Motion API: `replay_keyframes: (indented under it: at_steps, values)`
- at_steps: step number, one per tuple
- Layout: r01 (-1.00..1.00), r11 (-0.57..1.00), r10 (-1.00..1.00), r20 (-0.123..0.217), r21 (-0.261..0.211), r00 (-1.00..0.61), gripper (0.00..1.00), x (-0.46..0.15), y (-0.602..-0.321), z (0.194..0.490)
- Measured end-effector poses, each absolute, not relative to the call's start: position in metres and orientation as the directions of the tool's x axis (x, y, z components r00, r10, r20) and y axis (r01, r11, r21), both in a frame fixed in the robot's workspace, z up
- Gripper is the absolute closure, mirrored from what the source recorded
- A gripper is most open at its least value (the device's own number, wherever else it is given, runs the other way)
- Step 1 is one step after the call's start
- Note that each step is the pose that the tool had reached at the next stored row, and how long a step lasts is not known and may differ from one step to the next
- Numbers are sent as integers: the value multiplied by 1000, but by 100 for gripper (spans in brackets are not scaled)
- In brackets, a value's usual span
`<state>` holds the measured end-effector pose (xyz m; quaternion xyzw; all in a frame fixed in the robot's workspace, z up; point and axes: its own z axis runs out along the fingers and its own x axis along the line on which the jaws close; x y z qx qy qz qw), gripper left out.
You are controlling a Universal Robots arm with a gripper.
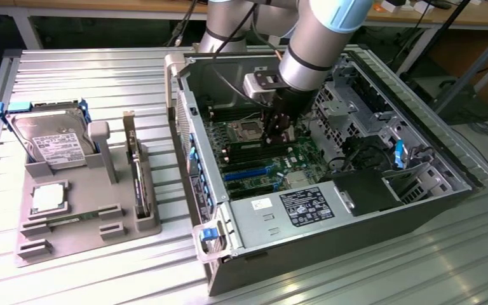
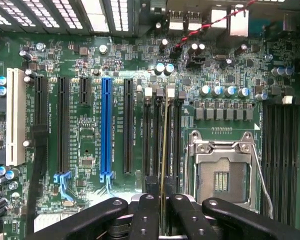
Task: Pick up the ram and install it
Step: 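Insert the ram into the slot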
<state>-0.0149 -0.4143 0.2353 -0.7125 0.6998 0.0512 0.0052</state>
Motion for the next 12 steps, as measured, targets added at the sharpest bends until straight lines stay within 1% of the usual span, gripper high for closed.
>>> replay_keyframes:
  at_steps: [12]
  values:
    - [-998,-22,-997,-80,64,16,86,-13,-422,233]
